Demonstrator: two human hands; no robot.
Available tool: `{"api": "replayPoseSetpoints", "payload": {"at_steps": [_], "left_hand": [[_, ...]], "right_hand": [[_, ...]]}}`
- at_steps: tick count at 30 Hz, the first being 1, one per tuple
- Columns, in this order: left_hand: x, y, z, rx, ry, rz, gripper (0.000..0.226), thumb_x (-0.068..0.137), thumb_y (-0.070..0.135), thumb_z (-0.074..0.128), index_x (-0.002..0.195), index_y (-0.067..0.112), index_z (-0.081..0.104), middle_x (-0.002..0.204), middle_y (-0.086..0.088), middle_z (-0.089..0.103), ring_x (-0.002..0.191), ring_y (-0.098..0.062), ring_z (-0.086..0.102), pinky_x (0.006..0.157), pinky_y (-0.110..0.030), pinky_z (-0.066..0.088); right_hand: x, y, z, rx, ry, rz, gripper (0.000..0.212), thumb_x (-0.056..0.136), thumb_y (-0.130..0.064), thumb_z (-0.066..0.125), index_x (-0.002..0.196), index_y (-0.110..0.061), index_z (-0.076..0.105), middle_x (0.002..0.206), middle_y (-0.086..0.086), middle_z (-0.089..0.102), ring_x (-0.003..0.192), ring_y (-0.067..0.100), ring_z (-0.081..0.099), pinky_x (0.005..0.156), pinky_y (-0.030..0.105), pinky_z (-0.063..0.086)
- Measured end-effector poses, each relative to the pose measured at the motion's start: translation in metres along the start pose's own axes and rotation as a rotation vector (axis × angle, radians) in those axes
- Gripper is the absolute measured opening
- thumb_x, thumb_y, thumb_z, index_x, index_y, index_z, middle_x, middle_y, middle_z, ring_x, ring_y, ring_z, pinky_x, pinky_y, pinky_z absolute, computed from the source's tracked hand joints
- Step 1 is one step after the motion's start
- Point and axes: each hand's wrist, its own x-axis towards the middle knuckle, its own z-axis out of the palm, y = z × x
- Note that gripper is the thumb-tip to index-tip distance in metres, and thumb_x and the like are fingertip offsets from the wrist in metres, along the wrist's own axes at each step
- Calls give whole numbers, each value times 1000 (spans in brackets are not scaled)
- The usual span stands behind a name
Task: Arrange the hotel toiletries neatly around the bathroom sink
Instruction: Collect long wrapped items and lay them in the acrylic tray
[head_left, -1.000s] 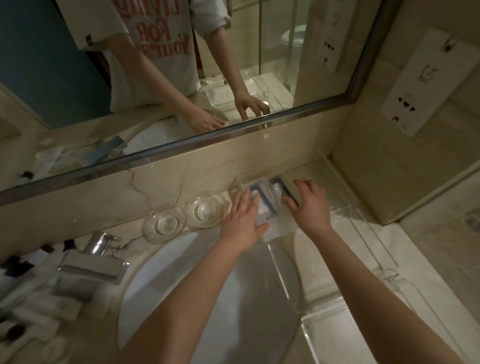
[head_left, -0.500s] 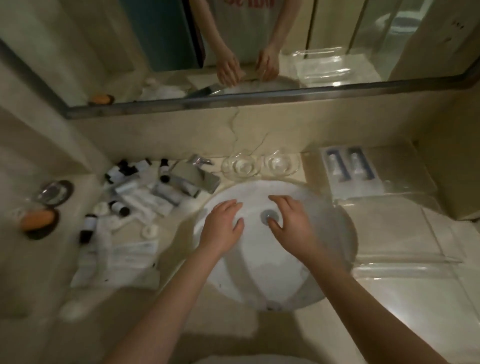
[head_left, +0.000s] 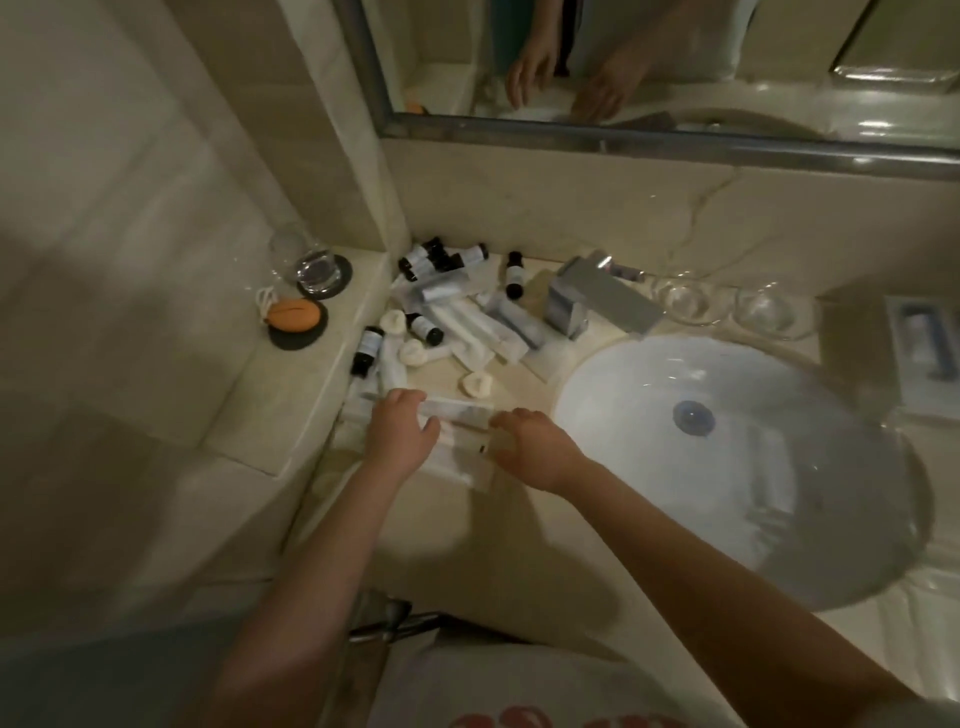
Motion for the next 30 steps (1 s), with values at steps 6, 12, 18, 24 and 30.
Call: {"api": "replayPoseSetpoints", "payload": {"at_steps": [6, 12, 18, 24, 30], "left_hand": [[26, -46, -15, -32, -69, -192, 49, 82, 38, 59, 122, 11, 53, 126, -15, 51, 110, -34, 53, 93, -43, 48], [51, -48, -16, -127, -118, -260, 70, 73, 58, 59, 123, 9, 51, 125, -15, 57, 112, -35, 55, 94, -45, 47], [59, -36, -14, -239, -111, -296, 56, 82, 29, 64, 131, 10, 43, 128, -16, 55, 114, -35, 55, 89, -40, 47], [53, -39, -21, -340, -96, -289, 42, 85, 28, 55, 120, 7, 53, 116, -11, 57, 105, -32, 56, 81, -32, 44], [19, -37, -29, -453, -83, -226, 32, 79, 26, 56, 110, 16, 56, 95, -5, 62, 86, -26, 59, 77, -37, 52]], "right_hand": [[23, -41, 46, -259, -39, 51, 68, 83, -56, 53, 134, -14, 36, 132, 11, 43, 113, 31, 47, 87, 42, 45], [40, -50, 57, -328, -7, 105, 55, 88, -39, 51, 134, -14, 34, 132, 12, 44, 114, 30, 46, 86, 39, 43], [46, -50, 47, -282, -77, 71, 38, 92, -28, 47, 127, -16, 42, 126, 11, 55, 111, 30, 56, 89, 39, 46], [42, -49, 31, -131, -107, 96, 31, 87, -24, 54, 116, -15, 56, 119, 9, 59, 108, 26, 57, 82, 32, 45], [26, -35, 10, 100, -77, 108, 34, 78, -14, 60, 112, -13, 55, 112, 11, 60, 100, 29, 56, 75, 28, 38]]}}
